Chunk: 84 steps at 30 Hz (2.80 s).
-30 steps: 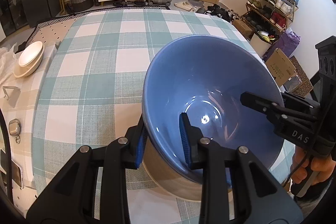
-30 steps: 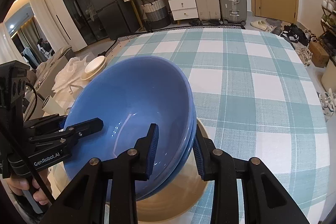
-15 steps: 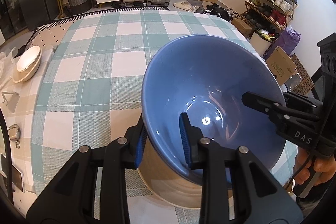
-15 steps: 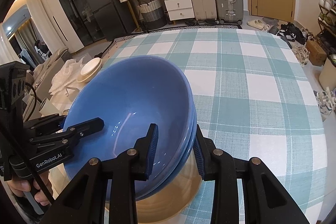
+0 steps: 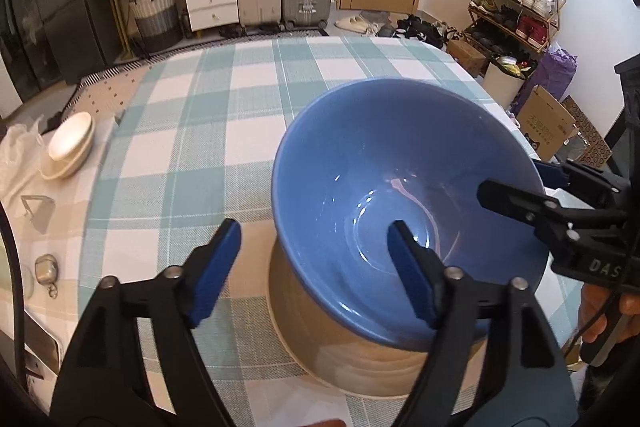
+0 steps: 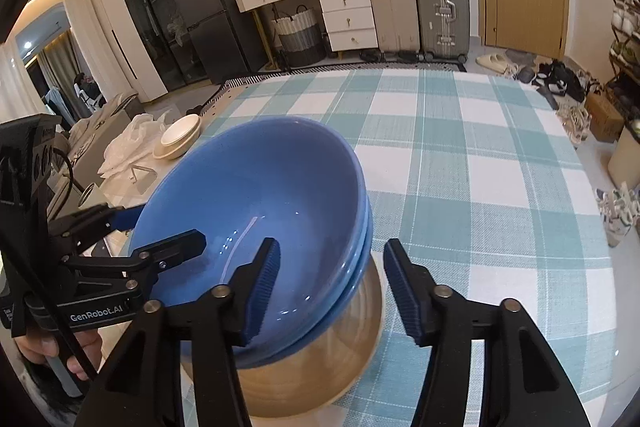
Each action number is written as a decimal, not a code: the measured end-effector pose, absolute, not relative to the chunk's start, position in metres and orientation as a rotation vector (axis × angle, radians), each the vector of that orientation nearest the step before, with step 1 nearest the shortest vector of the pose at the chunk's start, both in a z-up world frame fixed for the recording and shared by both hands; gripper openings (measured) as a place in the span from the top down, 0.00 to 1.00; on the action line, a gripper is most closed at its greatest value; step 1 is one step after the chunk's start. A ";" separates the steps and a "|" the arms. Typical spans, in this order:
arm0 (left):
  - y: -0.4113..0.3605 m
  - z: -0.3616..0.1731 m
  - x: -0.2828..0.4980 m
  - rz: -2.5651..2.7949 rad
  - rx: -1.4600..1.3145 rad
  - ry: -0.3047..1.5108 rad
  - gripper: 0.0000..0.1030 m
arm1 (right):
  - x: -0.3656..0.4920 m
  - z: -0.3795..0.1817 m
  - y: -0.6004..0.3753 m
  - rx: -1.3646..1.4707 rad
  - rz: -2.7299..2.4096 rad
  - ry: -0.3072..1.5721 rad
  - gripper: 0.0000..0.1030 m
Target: Organize plates and bowls
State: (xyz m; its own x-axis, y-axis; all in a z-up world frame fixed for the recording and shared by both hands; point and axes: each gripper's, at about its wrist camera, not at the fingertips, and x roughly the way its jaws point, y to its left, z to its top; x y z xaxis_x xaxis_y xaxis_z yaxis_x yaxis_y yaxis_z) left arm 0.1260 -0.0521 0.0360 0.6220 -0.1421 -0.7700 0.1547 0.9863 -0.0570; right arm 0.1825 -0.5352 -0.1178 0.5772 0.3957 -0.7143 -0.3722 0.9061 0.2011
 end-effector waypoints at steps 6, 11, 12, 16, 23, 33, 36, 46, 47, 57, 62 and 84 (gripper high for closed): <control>-0.043 0.045 0.110 -0.192 -0.008 0.812 0.20 | 0.167 -0.108 -0.550 0.060 0.510 0.756 0.08; -0.035 0.052 0.087 -0.182 -0.009 0.729 0.02 | 0.155 -0.106 -0.558 0.075 0.533 0.699 0.01; -0.034 0.053 0.084 -0.180 -0.007 0.722 0.02 | 0.152 -0.107 -0.559 0.077 0.534 0.688 0.01; -0.028 0.057 0.061 -0.178 -0.004 0.680 0.02 | 0.139 -0.108 -0.564 0.086 0.544 0.641 0.01; -0.015 0.058 0.020 -0.154 -0.004 0.605 0.02 | 0.115 -0.110 -0.577 0.102 0.576 0.540 0.01; 0.000 0.056 -0.021 -0.142 0.025 0.499 0.02 | 0.091 -0.122 -0.601 0.084 0.607 0.449 0.01; 0.002 0.054 -0.030 -0.149 0.020 0.462 0.02 | 0.086 -0.128 -0.606 0.066 0.590 0.422 0.01; -0.004 0.036 -0.038 -0.136 0.029 0.407 0.02 | 0.064 -0.135 -0.616 0.070 0.541 0.325 0.01; -0.004 0.034 -0.037 -0.138 0.023 0.405 0.02 | 0.063 -0.136 -0.618 0.071 0.533 0.315 0.01; -0.003 0.018 -0.032 -0.133 0.000 0.369 0.02 | 0.060 -0.145 -0.620 0.057 0.507 0.275 0.01; -0.001 0.013 -0.028 -0.127 -0.014 0.360 0.02 | 0.059 -0.148 -0.618 0.043 0.507 0.273 0.01; 0.001 0.005 -0.022 -0.113 -0.020 0.361 0.02 | 0.056 -0.149 -0.619 0.042 0.513 0.264 0.00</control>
